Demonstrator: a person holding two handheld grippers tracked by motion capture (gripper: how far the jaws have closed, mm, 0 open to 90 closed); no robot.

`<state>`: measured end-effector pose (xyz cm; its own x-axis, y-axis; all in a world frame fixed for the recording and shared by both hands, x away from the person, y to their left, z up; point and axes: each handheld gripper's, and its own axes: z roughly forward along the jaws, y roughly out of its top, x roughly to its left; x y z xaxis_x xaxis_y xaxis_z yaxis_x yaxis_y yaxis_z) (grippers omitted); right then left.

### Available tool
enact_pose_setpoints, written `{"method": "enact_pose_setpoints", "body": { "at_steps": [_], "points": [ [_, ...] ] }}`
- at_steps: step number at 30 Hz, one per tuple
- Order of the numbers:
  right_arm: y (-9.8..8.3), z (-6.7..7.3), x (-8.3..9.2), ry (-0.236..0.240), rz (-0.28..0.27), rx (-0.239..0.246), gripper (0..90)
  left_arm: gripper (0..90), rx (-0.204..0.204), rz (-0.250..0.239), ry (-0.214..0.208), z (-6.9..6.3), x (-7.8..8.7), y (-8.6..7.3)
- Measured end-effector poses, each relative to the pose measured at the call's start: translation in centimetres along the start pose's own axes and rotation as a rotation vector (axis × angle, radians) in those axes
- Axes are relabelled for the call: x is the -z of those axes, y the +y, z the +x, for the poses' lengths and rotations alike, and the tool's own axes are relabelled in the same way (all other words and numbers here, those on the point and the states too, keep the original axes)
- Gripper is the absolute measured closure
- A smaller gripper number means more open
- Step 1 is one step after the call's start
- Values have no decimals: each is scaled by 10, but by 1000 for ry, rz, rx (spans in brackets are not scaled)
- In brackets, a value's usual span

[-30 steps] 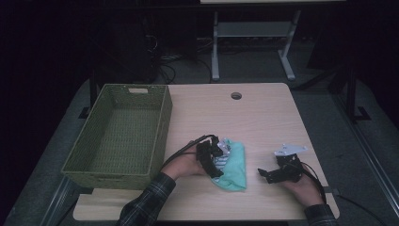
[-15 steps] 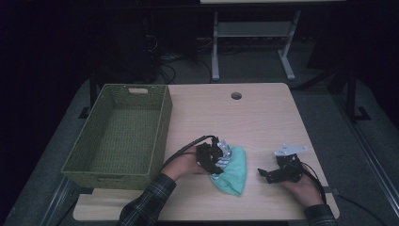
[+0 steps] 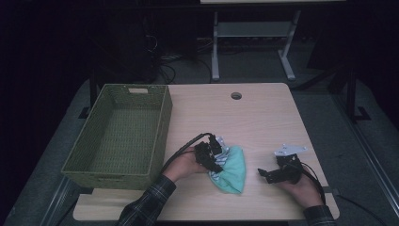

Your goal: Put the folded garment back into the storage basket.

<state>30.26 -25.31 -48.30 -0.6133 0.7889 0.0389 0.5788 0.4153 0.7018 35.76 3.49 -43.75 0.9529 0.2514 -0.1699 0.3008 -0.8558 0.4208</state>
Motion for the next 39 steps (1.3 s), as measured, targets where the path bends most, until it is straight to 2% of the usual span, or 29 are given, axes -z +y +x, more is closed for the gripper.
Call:
{"method": "enact_pose_setpoints", "body": {
  "at_steps": [4,12,16,22,39],
  "points": [
    [0,0,0,0,0,0,20,722,28,-19,14,-2,8,1],
    [0,0,0,0,0,-1,20,719,46,-59,20,-7,20,4],
    [0,0,0,-1,0,-1,20,719,43,-54,37,-8,29,7],
    [0,0,0,0,-3,-2,20,719,49,-77,57,-9,46,11],
    [0,0,0,-1,-1,-3,20,719,45,-114,86,-14,86,25]
  ]
}}
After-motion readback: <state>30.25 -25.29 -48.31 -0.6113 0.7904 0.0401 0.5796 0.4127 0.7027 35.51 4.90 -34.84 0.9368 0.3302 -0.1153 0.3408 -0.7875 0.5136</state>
